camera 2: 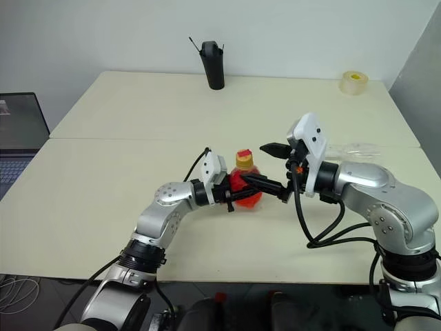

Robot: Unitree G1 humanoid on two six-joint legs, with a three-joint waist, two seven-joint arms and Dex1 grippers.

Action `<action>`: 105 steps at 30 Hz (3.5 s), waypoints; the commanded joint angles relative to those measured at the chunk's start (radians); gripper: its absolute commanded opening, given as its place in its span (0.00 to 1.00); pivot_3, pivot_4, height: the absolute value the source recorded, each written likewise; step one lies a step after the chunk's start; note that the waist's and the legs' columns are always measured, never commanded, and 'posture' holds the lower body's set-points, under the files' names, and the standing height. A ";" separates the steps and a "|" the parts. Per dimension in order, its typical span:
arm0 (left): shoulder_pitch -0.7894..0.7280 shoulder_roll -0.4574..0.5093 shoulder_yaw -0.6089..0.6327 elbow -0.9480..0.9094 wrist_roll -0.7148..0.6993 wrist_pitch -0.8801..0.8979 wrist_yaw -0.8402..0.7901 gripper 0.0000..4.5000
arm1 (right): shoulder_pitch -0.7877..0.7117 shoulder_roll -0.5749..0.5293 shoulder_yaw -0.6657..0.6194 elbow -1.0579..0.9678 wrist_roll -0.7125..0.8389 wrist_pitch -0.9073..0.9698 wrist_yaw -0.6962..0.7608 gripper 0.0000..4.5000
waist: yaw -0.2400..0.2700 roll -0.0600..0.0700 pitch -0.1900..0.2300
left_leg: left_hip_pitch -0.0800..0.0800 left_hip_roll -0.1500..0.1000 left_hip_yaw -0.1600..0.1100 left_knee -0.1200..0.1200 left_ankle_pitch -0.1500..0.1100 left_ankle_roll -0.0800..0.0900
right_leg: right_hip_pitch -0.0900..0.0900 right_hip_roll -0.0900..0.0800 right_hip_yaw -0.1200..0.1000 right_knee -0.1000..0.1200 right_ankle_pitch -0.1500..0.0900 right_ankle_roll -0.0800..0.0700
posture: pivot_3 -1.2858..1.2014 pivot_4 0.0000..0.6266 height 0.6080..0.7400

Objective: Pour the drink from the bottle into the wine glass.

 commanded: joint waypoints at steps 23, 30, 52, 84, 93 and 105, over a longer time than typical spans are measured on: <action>-0.012 -0.001 0.010 -0.052 -0.017 -0.020 -0.005 0.34 | -0.100 0.130 0.048 0.147 -0.127 -0.053 -0.083 1.00 | 0.001 0.000 0.000 | 0.000 0.000 0.000 0.000 0.000 0.000 | 0.000 -0.001 0.000 0.000 0.000 0.000 | 0.52 0.24 1.00; -0.015 0.000 0.009 -0.054 -0.017 -0.018 -0.005 0.34 | -0.079 0.100 0.029 0.116 -0.098 -0.037 -0.048 1.00 | 0.001 0.000 0.000 | 0.000 0.000 0.000 0.000 0.000 0.000 | 0.000 -0.001 0.000 0.000 0.000 0.000 | 0.52 0.24 1.00; -0.019 0.004 0.011 -0.042 -0.010 -0.028 -0.004 0.34 | -0.057 0.086 0.045 0.068 -0.049 -0.033 -0.012 0.28 | 0.001 0.000 0.000 | 0.000 0.000 0.000 0.000 0.000 0.000 | 0.000 -0.001 0.000 0.000 0.000 0.000 | 0.52 0.24 1.00; -0.008 0.032 0.010 -0.052 -0.027 -0.018 -0.019 0.34 | 0.192 0.016 -0.286 0.038 0.082 -0.037 -0.361 0.26 | 0.004 0.000 0.000 | -0.001 0.000 0.000 0.000 0.000 0.000 | 0.000 -0.003 0.000 -0.001 0.000 0.001 | 0.52 0.24 1.00; -0.025 0.014 0.003 -0.031 -0.028 -0.027 -0.026 0.34 | 0.530 0.032 -0.288 -0.010 -0.231 -0.149 -0.517 0.26 | 0.003 0.000 0.000 | 0.000 -0.001 0.000 -0.001 0.000 0.000 | 0.000 -0.001 0.000 0.000 0.000 0.001 | 0.52 0.24 1.00; -0.039 0.005 -0.002 -0.014 -0.023 -0.033 -0.047 0.34 | 0.612 0.231 -0.414 0.222 -0.438 -0.354 -0.675 0.26 | 0.001 0.001 -0.001 | 0.002 -0.001 0.005 -0.001 0.000 0.000 | 0.000 0.001 0.004 0.000 0.000 0.001 | 0.52 0.24 1.00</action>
